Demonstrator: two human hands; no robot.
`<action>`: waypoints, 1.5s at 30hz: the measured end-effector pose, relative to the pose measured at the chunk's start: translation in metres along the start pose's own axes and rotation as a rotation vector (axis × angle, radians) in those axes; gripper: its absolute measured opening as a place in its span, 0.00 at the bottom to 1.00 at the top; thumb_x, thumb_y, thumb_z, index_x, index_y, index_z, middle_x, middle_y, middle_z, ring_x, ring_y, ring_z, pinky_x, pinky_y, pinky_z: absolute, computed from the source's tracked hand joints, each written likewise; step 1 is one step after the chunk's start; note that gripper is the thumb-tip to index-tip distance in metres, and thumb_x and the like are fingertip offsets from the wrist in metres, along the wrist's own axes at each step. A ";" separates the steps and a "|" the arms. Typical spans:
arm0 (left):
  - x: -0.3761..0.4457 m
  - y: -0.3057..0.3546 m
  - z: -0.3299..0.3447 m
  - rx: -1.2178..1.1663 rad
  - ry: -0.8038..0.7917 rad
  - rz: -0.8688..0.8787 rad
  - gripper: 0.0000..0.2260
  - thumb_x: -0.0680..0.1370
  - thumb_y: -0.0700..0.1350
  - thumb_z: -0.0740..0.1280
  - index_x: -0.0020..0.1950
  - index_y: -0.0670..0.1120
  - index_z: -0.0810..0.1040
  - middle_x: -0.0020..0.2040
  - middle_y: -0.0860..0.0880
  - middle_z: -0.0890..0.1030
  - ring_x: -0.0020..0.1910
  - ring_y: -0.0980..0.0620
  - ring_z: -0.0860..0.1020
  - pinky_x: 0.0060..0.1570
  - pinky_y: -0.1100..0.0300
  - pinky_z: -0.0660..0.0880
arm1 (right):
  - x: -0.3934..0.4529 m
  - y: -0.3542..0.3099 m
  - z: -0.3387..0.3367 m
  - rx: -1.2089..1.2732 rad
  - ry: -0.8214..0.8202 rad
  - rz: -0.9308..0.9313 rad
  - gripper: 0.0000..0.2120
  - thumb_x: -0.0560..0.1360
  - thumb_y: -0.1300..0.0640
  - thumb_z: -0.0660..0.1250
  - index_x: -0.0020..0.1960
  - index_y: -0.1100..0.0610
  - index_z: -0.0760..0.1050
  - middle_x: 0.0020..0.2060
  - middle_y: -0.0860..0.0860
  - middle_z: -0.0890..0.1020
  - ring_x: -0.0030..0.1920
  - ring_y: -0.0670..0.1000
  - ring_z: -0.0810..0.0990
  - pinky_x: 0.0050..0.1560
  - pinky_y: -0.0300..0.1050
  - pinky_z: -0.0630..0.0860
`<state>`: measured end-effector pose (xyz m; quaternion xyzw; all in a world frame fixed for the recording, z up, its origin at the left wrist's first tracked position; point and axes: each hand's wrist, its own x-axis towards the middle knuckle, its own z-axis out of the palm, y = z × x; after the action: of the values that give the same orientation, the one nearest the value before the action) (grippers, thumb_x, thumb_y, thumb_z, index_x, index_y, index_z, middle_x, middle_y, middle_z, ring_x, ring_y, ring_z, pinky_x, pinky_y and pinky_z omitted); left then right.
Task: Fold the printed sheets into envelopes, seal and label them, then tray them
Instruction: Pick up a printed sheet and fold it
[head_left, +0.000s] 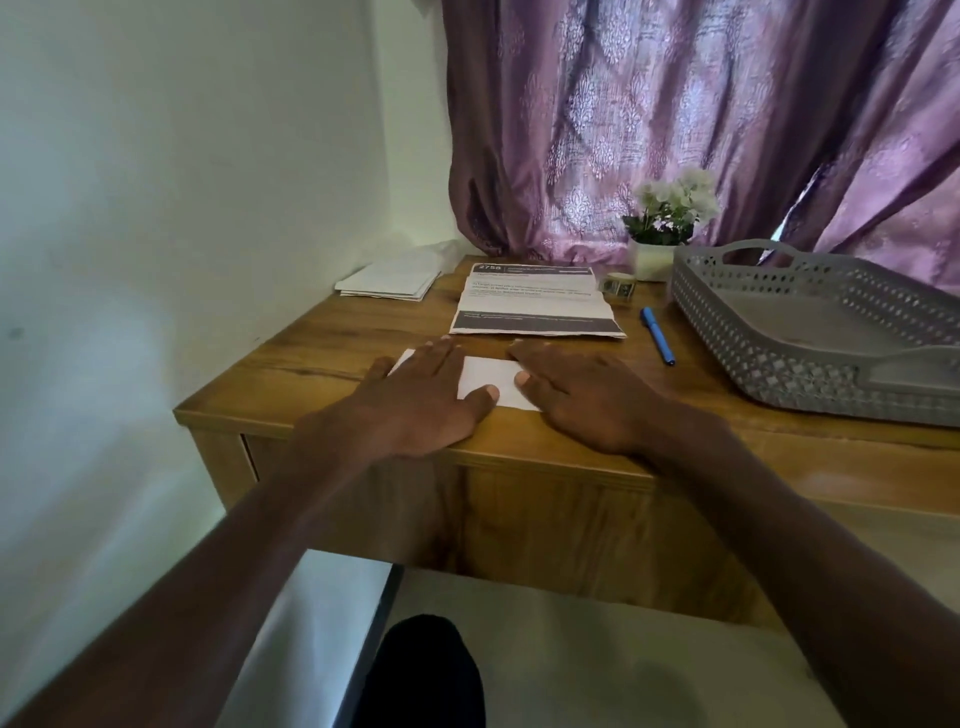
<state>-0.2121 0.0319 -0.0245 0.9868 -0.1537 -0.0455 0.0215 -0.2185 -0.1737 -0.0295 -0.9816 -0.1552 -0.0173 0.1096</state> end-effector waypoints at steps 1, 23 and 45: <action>-0.002 -0.004 -0.001 0.000 -0.018 -0.005 0.34 0.84 0.66 0.45 0.85 0.51 0.41 0.85 0.52 0.39 0.84 0.50 0.42 0.81 0.41 0.43 | 0.000 0.000 0.000 0.005 0.004 0.001 0.27 0.85 0.39 0.46 0.82 0.42 0.51 0.82 0.42 0.55 0.81 0.46 0.54 0.80 0.54 0.50; -0.019 -0.011 0.015 -0.056 0.193 0.034 0.27 0.86 0.60 0.45 0.85 0.57 0.48 0.85 0.55 0.49 0.84 0.50 0.48 0.81 0.39 0.45 | -0.026 -0.015 -0.009 0.019 -0.073 0.159 0.28 0.86 0.41 0.47 0.83 0.47 0.48 0.83 0.45 0.49 0.82 0.48 0.49 0.79 0.57 0.47; -0.001 -0.020 -0.029 -0.138 0.074 -0.043 0.32 0.78 0.69 0.63 0.80 0.60 0.64 0.80 0.48 0.62 0.77 0.43 0.64 0.73 0.45 0.66 | -0.054 -0.013 -0.005 0.212 0.389 0.357 0.20 0.78 0.63 0.64 0.69 0.54 0.75 0.62 0.53 0.81 0.62 0.53 0.77 0.57 0.46 0.75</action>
<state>-0.2039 0.0520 0.0030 0.9871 -0.1280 -0.0200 0.0939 -0.2738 -0.1794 -0.0258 -0.9547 0.0429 -0.1695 0.2406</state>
